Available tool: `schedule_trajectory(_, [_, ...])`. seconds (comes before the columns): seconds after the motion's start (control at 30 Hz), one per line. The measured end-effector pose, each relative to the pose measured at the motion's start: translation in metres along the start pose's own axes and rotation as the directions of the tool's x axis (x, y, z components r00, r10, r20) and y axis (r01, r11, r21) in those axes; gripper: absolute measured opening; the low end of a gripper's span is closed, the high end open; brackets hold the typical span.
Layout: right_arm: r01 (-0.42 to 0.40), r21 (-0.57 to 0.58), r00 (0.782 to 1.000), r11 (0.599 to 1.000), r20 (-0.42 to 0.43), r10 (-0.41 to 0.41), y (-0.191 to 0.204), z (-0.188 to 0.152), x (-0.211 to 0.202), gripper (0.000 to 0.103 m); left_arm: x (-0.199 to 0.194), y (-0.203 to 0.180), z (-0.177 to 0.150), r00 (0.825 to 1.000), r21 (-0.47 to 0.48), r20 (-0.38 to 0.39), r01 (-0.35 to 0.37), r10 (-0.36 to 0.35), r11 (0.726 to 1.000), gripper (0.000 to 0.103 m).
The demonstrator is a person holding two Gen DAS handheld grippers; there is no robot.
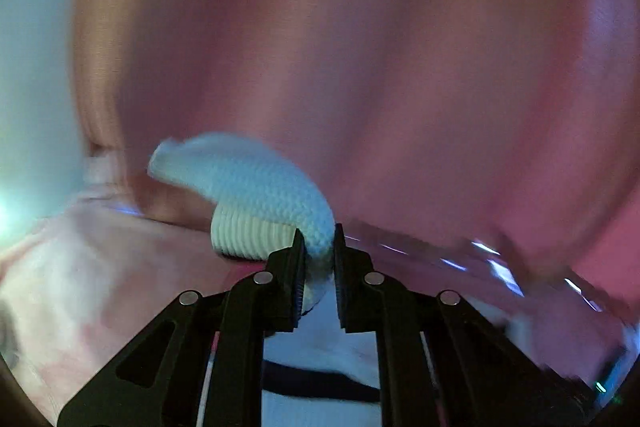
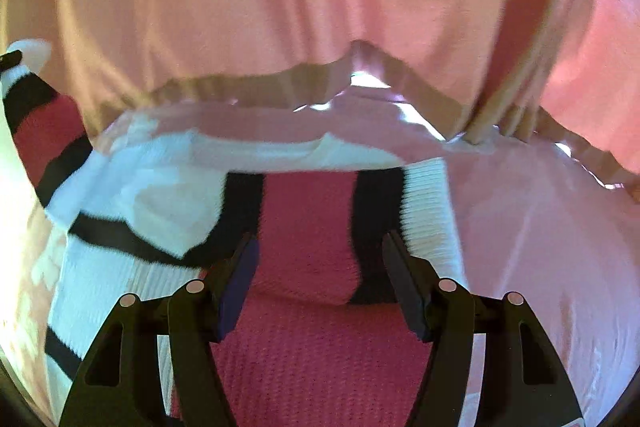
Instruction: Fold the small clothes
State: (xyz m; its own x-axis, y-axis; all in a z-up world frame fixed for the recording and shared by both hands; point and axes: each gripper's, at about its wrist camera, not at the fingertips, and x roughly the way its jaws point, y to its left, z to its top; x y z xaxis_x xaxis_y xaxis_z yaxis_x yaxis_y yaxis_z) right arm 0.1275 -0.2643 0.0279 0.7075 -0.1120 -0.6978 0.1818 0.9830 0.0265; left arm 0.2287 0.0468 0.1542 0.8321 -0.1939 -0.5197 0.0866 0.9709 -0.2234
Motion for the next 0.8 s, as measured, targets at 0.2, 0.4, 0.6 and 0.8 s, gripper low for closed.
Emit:
schedule_trajectory(0.2, [0.005, 0.118, 1.0, 0.993, -0.009, -0.004, -0.041, 0.011, -0.001, 0.066, 0.061, -0.118, -0.097, 0.973, 0.123, -0.216, 0.107, -0.079, 0.987, 0.024])
schedule_trajectory(0.4, [-0.02, 0.163, 0.999, 0.987, -0.041, 0.027, -0.056, 0.014, 0.006, 0.067, 0.098, -0.121, -0.182, 0.935, 0.181, -0.354, 0.046, 0.021, 0.982, 0.054])
schedule_trajectory(0.6, [-0.098, 0.171, 0.991, 0.98, -0.078, 0.113, -0.041, 0.018, 0.031, 0.072, 0.047, -0.063, -0.168, 0.954, 0.118, -0.291, -0.035, 0.068, 0.992, 0.082])
schedule_trajectory(0.8, [-0.162, 0.126, 0.974, 0.979, -0.136, 0.179, 0.013, 0.013, 0.061, 0.072, 0.056, 0.013, -0.146, 0.935, -0.046, -0.304, -0.204, 0.181, 0.978, 0.085])
